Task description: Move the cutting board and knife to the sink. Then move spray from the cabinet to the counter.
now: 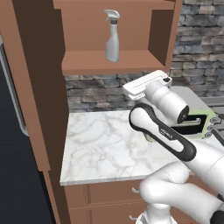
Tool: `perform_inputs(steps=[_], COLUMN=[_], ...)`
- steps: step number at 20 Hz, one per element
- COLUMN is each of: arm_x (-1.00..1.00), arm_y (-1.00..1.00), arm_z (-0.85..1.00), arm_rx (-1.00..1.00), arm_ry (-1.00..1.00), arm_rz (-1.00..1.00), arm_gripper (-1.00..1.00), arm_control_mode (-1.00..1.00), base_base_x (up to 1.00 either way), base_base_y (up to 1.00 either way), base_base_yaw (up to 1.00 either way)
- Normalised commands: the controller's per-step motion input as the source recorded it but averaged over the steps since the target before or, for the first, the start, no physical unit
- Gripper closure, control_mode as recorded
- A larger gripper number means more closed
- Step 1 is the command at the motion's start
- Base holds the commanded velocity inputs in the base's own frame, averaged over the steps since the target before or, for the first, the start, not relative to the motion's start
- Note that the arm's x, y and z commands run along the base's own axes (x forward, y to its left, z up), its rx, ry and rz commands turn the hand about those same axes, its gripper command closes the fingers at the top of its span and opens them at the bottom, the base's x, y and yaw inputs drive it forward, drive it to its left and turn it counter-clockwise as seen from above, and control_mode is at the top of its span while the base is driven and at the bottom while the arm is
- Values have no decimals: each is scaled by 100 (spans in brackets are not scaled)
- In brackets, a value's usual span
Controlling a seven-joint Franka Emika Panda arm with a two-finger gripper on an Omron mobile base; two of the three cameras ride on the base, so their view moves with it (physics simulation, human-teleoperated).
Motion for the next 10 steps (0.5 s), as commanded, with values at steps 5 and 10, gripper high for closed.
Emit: perform_inputs(steps=[5, 10], arm_x=[11, 14], arm_y=[-1, 0], arm_z=[0, 3], arm_rx=[0, 0], arm_ry=[0, 8], arm_rz=[0, 0], arm_gripper=[-100, -100], arm_control_mode=[-100, -100], base_base_x=[0, 0], base_base_y=[0, 0], base_base_yaw=[0, 0])
